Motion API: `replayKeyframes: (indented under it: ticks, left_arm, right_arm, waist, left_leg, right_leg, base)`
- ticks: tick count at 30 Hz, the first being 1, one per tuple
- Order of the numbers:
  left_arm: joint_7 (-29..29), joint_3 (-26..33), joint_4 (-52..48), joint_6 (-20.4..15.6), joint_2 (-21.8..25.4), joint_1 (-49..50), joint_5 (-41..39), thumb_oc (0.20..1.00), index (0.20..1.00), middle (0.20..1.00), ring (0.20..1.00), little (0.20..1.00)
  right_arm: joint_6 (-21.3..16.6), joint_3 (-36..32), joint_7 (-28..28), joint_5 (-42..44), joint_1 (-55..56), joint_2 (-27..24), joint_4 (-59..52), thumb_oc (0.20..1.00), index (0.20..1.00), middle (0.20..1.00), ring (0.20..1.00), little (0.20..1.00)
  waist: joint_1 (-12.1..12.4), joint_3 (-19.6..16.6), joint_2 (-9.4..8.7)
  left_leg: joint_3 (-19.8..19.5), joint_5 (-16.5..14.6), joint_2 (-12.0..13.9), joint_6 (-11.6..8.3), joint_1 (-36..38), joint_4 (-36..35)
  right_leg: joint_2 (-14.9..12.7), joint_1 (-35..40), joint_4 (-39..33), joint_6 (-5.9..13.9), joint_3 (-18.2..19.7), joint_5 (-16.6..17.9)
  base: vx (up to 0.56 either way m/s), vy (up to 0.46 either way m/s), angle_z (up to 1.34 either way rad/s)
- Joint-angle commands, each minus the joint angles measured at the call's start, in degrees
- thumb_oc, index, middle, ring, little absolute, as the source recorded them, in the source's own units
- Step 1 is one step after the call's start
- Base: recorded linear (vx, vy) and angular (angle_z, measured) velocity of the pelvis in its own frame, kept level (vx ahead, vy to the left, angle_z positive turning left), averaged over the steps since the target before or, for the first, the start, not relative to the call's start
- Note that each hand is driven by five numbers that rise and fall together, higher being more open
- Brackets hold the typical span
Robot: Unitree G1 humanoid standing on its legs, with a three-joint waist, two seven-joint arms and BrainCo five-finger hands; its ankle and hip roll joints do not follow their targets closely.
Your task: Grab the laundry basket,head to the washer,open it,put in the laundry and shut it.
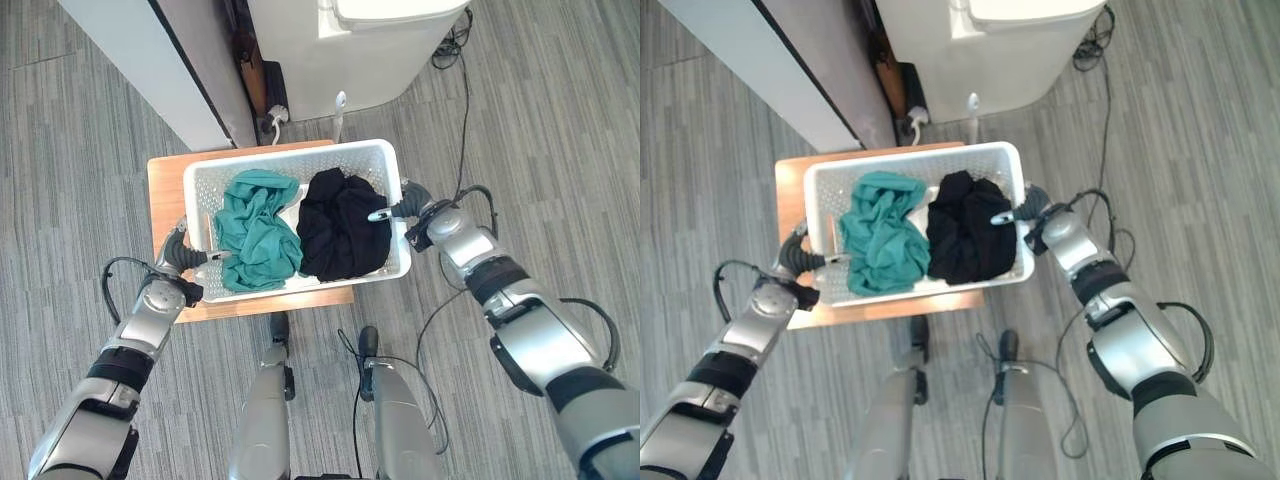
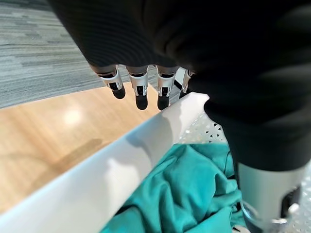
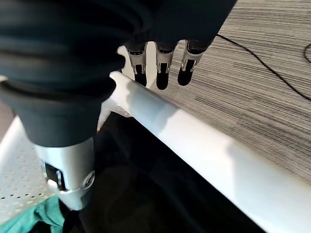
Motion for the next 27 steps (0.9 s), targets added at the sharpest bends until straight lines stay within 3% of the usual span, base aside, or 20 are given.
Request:
replayKeyframes:
  ticks: [1, 15, 23, 24, 26, 27]
  left_arm:
    - [1.1, -1.6, 3.0, -0.5, -1.4, -4.8, 2.0, 1.000, 1.000, 1.000, 1.000, 1.000]
    - [1.9, -9.7, 19.5, -1.6, -8.3, -15.4, -4.1, 1.000, 1.000, 1.000, 1.000, 1.000]
    - [0.5, -9.5, 11.7, -3.8, -8.9, -13.6, -12.2, 1.000, 1.000, 1.000, 1.000, 1.000]
    - [0.2, -9.7, 12.2, -3.8, -9.3, -13.8, -12.8, 0.523, 0.523, 0.523, 0.523, 0.523]
    - [0.2, -10.2, 13.3, -3.9, -10.1, -14.3, -14.3, 0.200, 0.200, 0.200, 0.200, 0.200]
    - [0.2, -10.2, 13.3, -3.9, -10.1, -14.3, -14.3, 0.200, 0.200, 0.200, 0.200, 0.200]
  right_arm:
    - [-1.2, 1.3, -0.2, 0.0, -3.4, -2.3, -2.1, 1.000, 1.000, 1.000, 1.000, 1.000]
    - [-0.9, 5.1, -0.3, 2.4, -5.0, 0.5, 0.0, 1.000, 1.000, 1.000, 1.000, 1.000]
    - [-2.4, 4.7, -1.5, 5.6, -3.6, 2.9, 1.8, 1.000, 1.000, 1.000, 1.000, 1.000]
    - [-2.6, 4.6, -1.7, 5.9, -3.7, 3.4, 2.3, 1.000, 1.000, 1.000, 1.000, 1.000]
    - [-2.7, 4.8, -2.1, 6.6, -3.3, 4.8, 2.3, 0.200, 0.200, 0.200, 0.200, 0.200]
    - [-2.7, 4.7, -2.1, 6.6, -3.3, 4.8, 2.3, 0.200, 0.200, 0.200, 0.200, 0.200]
  waist:
    - [-0.4, -0.9, 0.10]
    - [-2.0, 0.4, -0.39]
    - [-1.6, 0.7, 0.06]
    - [-1.6, 0.6, 0.11]
    - [-1.6, 0.4, 0.27]
    - [-1.6, 0.4, 0.27]
  left_leg:
    - [-4.8, -10.0, 1.3, -0.19, -2.7, 9.4]
    - [-4.9, -9.0, 1.0, -0.18, -3.9, 9.0]
    - [-5.1, -8.7, 0.8, -0.14, -4.3, 9.0]
    - [-5.1, -8.6, 0.8, -0.12, -4.4, 8.9]
    - [-5.2, -8.4, 0.6, -0.11, -4.4, 8.4]
    - [-5.2, -8.4, 0.6, -0.11, -4.4, 8.4]
  right_leg:
    - [-2.5, -0.8, -7.3, 0.89, -1.2, 7.9]
    - [-2.4, -2.1, -7.5, 0.76, -1.0, 8.3]
    - [-2.5, -2.3, -7.8, 0.63, -1.2, 8.6]
    - [-2.5, -2.3, -7.9, 0.64, -1.2, 8.7]
    - [-2.5, -2.4, -7.9, 0.62, -1.2, 8.8]
    - [-2.6, -2.4, -7.9, 0.62, -1.2, 8.8]
  base:
    - [0.00, 0.003, -0.10]
    - [0.00, 0.001, -0.02]
    - [0.00, 0.000, 0.00]
    - [0.00, 0.000, 0.00]
    - [0.00, 0.000, 0.00]
    - [0.00, 0.000, 0.00]
